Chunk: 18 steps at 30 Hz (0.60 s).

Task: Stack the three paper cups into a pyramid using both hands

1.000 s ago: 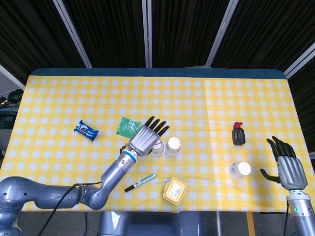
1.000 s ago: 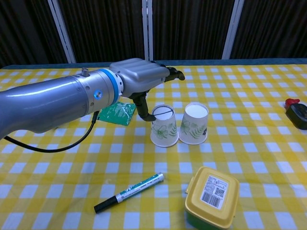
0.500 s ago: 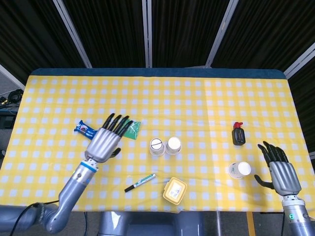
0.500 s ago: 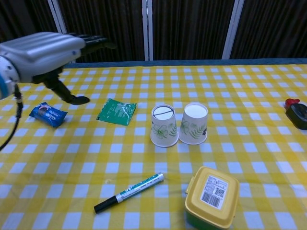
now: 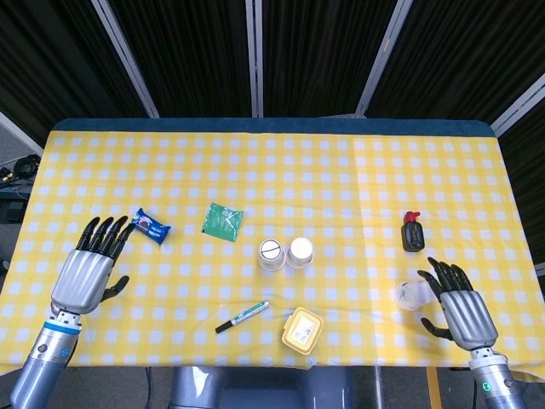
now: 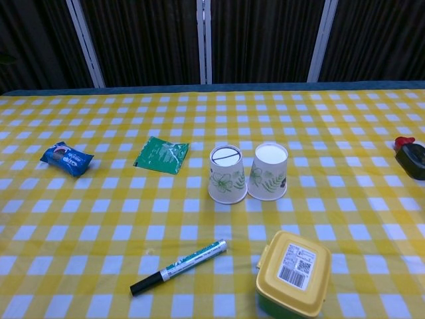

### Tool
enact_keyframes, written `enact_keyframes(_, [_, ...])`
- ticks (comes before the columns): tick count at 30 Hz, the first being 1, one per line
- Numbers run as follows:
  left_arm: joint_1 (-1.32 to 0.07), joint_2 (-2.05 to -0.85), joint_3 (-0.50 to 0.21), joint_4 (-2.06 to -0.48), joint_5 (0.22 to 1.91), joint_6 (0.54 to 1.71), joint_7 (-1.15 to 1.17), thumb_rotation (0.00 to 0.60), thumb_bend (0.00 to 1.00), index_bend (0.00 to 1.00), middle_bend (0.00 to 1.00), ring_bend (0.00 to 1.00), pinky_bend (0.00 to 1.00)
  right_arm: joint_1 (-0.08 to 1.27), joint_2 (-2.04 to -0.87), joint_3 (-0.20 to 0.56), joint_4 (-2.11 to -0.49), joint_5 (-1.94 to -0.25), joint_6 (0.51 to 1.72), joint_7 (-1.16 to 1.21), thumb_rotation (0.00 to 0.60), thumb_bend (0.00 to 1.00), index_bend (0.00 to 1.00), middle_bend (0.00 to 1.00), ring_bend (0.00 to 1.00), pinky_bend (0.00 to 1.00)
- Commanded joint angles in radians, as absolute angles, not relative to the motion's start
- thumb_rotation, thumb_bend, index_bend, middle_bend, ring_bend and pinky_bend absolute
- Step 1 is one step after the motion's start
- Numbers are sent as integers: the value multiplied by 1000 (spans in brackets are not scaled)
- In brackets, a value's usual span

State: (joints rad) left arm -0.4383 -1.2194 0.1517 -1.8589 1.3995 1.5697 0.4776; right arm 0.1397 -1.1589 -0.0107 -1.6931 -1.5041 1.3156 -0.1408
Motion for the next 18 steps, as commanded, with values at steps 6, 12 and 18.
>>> enact_keyframes(6, [-399, -1205, 130, -1856, 1452, 1570, 457, 600, 246, 0, 0, 0, 0, 164, -1176, 3, -1689, -1470, 1274, -164, 600, 128, 258, 0, 0, 0])
enact_keyframes(12, [-388, -1203, 111, -1859, 1454, 1539, 462, 600, 247, 0, 0, 0, 0, 187, -1179, 21, -1688, -1420, 1229, -174, 600, 144, 271, 0, 0, 0])
enact_keyframes(18, [-374, -1196, 99, -1865, 1470, 1526, 459, 600, 247, 0, 0, 0, 0, 208, -1186, 27, -1680, -1366, 1177, -202, 600, 169, 297, 0, 0, 0])
